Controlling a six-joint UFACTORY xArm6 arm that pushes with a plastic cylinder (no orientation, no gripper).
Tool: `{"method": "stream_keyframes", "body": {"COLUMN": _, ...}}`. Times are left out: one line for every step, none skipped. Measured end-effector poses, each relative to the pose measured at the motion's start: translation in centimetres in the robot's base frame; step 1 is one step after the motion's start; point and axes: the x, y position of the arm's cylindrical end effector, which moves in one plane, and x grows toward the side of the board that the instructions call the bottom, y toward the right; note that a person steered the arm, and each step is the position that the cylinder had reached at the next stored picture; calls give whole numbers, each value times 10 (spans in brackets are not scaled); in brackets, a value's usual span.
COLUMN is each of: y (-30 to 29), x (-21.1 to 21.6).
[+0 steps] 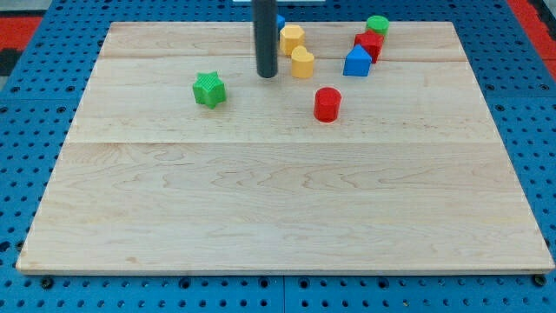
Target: Push the red circle slightly below the blue triangle
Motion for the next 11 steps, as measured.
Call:
{"method": "stream_keyframes", "body": {"y": 34, "x": -1}}
{"method": "stream_keyframes", "body": {"y": 35, "x": -8}}
{"method": "stream_keyframes", "body": {"y": 34, "x": -9}}
{"method": "stream_keyframes", "body": {"y": 31, "x": 36}}
{"method": "stream_keyframes", "body": {"y": 72, "x": 51}}
{"method": "stream_keyframes", "body": {"y": 136, "x": 51}}
{"method": "stream_keyframes", "body": {"y": 191, "x": 52}}
{"method": "stream_keyframes", "body": {"y": 189, "x": 72}}
{"method": "stream_keyframes", "body": {"y": 173, "x": 95}}
{"method": "stream_keyframes", "body": {"y": 123, "x": 86}}
{"method": "stream_keyframes", "body": {"y": 107, "x": 116}}
